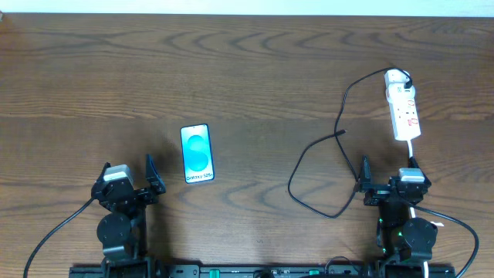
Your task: Plug charger to phone and switch on socket
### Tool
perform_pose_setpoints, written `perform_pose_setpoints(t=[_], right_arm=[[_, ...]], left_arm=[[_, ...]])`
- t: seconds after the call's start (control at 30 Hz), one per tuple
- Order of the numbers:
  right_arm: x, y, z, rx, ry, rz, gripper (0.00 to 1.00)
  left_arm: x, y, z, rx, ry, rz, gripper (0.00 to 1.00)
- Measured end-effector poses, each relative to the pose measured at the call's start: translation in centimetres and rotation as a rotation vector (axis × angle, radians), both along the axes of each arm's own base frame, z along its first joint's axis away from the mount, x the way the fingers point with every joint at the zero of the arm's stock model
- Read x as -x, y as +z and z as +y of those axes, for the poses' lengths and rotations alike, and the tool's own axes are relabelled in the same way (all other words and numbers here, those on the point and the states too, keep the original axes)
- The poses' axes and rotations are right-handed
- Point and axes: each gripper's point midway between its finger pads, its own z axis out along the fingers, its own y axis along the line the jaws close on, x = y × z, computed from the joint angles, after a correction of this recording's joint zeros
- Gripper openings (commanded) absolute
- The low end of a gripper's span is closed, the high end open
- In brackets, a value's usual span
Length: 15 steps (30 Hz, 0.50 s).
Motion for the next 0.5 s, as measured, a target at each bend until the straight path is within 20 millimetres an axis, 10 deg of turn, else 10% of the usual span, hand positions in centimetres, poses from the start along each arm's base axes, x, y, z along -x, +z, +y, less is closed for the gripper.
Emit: perform_pose_setpoints(t=[0.5], right_arm=[[0.0, 0.0, 0.0, 0.0, 0.0, 0.0, 0.99]], left_arm=[[0.6, -1.0, -2.0, 0.053, -0.105, 0.165, 0.9]])
